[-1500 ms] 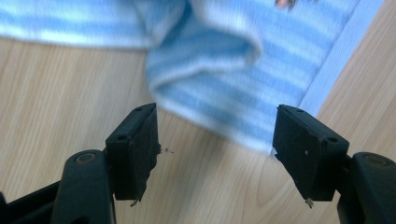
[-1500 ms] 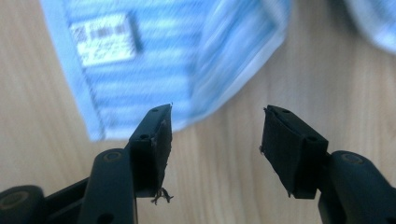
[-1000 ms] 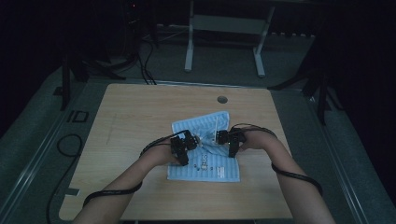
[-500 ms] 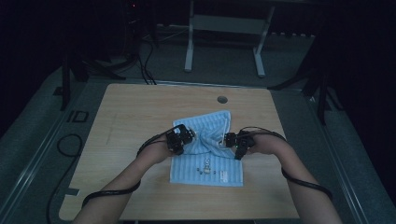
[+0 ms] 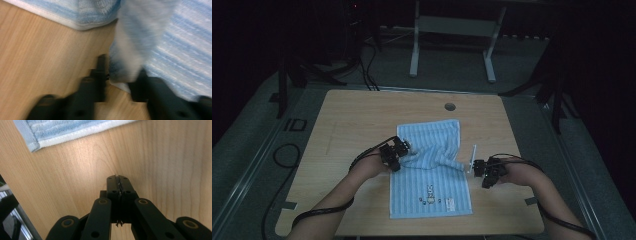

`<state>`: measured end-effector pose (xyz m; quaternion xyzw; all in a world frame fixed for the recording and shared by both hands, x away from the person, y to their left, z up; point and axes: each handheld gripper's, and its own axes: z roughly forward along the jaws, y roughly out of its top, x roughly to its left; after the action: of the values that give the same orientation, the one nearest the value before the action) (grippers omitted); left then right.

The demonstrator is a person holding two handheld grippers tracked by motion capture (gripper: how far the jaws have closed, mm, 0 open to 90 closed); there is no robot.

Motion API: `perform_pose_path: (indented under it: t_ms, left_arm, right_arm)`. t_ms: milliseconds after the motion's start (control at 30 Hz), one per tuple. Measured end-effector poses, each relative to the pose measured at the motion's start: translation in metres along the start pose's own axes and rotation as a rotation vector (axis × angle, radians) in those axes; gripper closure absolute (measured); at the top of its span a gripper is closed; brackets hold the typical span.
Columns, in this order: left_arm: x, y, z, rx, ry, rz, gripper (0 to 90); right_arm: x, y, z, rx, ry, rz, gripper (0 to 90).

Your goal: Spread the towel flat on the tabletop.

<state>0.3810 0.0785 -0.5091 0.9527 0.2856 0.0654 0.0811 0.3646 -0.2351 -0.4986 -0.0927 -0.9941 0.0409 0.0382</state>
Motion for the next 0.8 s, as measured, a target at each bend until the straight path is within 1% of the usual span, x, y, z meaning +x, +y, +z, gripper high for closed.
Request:
perform_pose_path:
  t_ms: [33,67,100,133,167,200,233,267,300,333,400,433,467,500,567,600,633,667,700,733,767,800]
  left_arm:
    - [0.001,-0.002,-0.003,-0.015,0.012,0.001,60.1]
    - [0.001,-0.003,-0.006,-0.030,0.018,-0.003,54.6]
    - [0.001,-0.005,-0.011,-0.055,0.022,-0.004,48.0]
    - [0.001,-0.006,-0.016,-0.066,0.010,-0.001,46.6]
    - [0.000,-0.007,-0.019,-0.076,0.005,0.004,44.4]
    - [-0.001,-0.007,-0.023,-0.092,0.003,0.011,42.9]
    - [-0.002,-0.007,-0.026,-0.105,-0.002,0.010,42.8]
    - [-0.005,-0.006,-0.029,-0.116,0.010,0.021,42.8]
    - [-0.005,-0.006,-0.029,-0.116,0.010,0.021,42.7]
    - [-0.007,-0.004,-0.032,-0.124,0.011,0.036,42.6]
    - [-0.009,-0.001,-0.032,-0.115,0.021,0.056,41.9]
    - [-0.009,-0.001,-0.032,-0.115,0.021,0.056,41.9]
    - [-0.010,0.003,-0.027,-0.104,0.031,0.065,41.9]
    - [-0.010,0.005,-0.025,-0.100,0.034,0.068,41.9]
    - [-0.009,0.009,-0.021,-0.094,0.030,0.071,42.0]
    - [-0.009,0.011,-0.019,-0.094,0.028,0.072,42.1]
    - [-0.008,0.013,-0.017,-0.094,0.024,0.069,42.1]
    - [-0.008,0.015,-0.015,-0.096,0.022,0.069,42.6]
    - [-0.008,0.016,-0.014,-0.097,0.014,0.074,44.6]
    - [-0.007,0.018,-0.013,-0.100,0.008,0.071,45.8]
    - [-0.007,0.020,-0.012,-0.102,-0.002,0.069,53.7]
    - [-0.007,0.020,-0.013,-0.109,-0.003,0.071,62.1]
  right_arm:
    - [-0.002,-0.002,-0.003,-0.016,-0.007,0.006,80.6]
    - [-0.004,-0.003,-0.006,-0.032,-0.017,0.015,79.5]
    - [-0.007,-0.003,-0.009,-0.047,-0.026,0.025,75.4]
    - [-0.010,-0.001,-0.015,-0.070,-0.043,0.040,68.9]
    - [-0.013,0.002,-0.020,-0.094,-0.053,0.048,64.9]
    - [-0.014,0.004,-0.023,-0.106,-0.050,0.053,60.5]
    - [-0.015,0.007,-0.026,-0.125,-0.048,0.054,55.6]
    - [-0.015,0.011,-0.029,-0.142,-0.051,0.051,53.5]
    - [-0.016,0.017,-0.032,-0.155,-0.045,0.050,50.9]
    - [-0.015,0.020,-0.033,-0.164,-0.043,0.048,48.1]
    - [-0.013,0.030,-0.037,-0.178,-0.045,0.025,46.1]
    - [-0.013,0.030,-0.037,-0.178,-0.045,0.025,46.1]
    - [-0.013,0.035,-0.038,-0.180,-0.045,0.016,44.5]
    - [-0.012,0.047,-0.039,-0.179,-0.054,-0.008,43.7]
    - [-0.011,0.056,-0.039,-0.176,-0.054,-0.030,43.3]
    - [-0.012,0.060,-0.038,-0.177,-0.052,-0.032,43.3]
    - [-0.013,0.064,-0.037,-0.176,-0.060,-0.042,43.4]
    - [-0.014,0.067,-0.036,-0.173,-0.066,-0.044,45.2]
    - [-0.016,0.070,-0.035,-0.167,-0.061,-0.045,46.3]
    - [-0.017,0.073,-0.033,-0.164,-0.067,-0.048,49.3]
    - [-0.019,0.075,-0.032,-0.158,-0.076,-0.046,61.2]
    - [-0.021,0.076,-0.031,-0.138,-0.063,-0.035,67.5]
